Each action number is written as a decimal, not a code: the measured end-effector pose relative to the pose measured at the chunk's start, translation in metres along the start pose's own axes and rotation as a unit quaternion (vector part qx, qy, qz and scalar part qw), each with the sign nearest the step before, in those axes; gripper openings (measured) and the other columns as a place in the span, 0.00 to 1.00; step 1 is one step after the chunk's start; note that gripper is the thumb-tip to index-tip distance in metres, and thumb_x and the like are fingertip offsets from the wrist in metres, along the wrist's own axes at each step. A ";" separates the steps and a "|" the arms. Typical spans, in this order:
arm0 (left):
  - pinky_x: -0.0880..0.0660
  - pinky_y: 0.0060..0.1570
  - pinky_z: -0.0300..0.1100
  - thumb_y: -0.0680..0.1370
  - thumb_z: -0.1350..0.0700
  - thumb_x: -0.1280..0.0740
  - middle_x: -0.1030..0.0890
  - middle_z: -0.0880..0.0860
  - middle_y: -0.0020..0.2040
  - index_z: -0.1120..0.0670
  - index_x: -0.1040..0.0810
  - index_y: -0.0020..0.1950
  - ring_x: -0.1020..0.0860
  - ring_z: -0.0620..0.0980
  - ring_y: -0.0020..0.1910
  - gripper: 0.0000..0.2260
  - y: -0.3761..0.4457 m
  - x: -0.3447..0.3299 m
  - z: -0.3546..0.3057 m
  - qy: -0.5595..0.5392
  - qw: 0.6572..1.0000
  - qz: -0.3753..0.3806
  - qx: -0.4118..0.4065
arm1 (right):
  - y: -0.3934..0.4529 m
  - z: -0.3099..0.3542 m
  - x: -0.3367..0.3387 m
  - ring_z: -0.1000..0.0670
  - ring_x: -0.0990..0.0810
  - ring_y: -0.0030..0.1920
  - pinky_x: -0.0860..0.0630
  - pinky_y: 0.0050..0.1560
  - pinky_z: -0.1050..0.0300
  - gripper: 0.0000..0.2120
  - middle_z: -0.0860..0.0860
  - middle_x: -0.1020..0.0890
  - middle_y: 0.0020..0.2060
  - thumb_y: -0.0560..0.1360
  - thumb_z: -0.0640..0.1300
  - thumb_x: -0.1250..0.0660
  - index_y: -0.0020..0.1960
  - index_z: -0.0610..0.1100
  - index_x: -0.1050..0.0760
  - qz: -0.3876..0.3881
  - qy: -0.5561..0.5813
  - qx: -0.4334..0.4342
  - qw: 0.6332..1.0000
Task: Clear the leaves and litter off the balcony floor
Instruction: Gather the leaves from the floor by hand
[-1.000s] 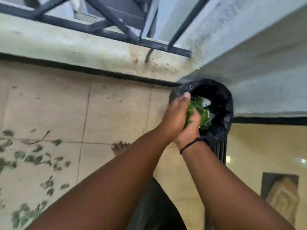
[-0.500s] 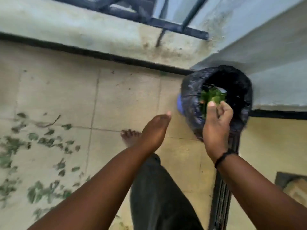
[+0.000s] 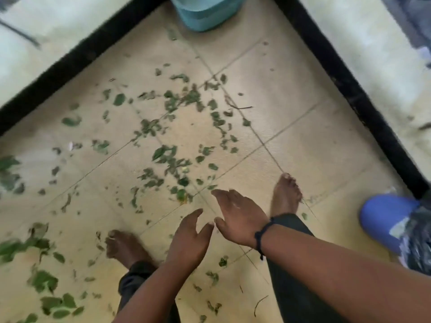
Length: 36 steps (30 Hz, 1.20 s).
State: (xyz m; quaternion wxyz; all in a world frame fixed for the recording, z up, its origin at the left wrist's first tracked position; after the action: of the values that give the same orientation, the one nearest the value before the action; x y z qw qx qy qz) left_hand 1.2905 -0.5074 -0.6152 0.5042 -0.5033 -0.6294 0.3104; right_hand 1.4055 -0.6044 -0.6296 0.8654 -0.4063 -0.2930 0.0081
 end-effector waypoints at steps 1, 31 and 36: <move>0.38 0.65 0.40 0.82 0.47 0.39 0.35 0.50 0.76 0.48 0.36 0.77 0.36 0.48 0.74 0.23 -0.006 0.008 0.019 -0.029 0.999 -0.008 0.020 | 0.010 0.016 -0.006 0.43 0.39 0.73 0.34 0.68 0.48 0.31 0.46 0.35 0.73 0.80 0.49 0.40 0.78 0.45 0.48 0.027 -0.025 0.002 0.999; 0.47 0.75 0.53 0.74 0.37 0.50 0.52 0.50 0.81 0.45 0.48 0.81 0.54 0.51 0.80 0.35 -0.014 0.139 0.219 -0.088 0.988 -0.130 -0.013 | 0.260 0.132 -0.090 0.39 0.29 0.68 0.28 0.64 0.44 0.26 0.42 0.33 0.72 0.79 0.49 0.39 0.76 0.48 0.39 0.075 -0.222 -0.157 0.959; 0.51 0.76 0.51 0.73 0.36 0.51 0.55 0.47 0.81 0.42 0.50 0.80 0.56 0.48 0.79 0.35 -0.012 0.149 0.230 -0.094 0.989 -0.117 0.001 | 0.291 0.126 -0.092 0.39 0.44 0.77 0.38 0.73 0.42 0.32 0.46 0.49 0.79 0.79 0.53 0.38 0.79 0.52 0.47 0.088 -0.191 -0.187 0.960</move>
State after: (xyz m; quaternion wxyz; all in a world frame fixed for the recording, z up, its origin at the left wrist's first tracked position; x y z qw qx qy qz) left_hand 1.0714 -0.3428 -0.6252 0.4762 -0.3938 -0.7285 0.2958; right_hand 1.3294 -0.3447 -0.8187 0.6980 -0.5757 -0.4122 0.1068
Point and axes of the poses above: each hand's wrist, its own y-axis towards the middle knuckle, its own x-axis out of the back of the hand, z = x × y, the point moved 1 cm from there along y, towards the middle knuckle
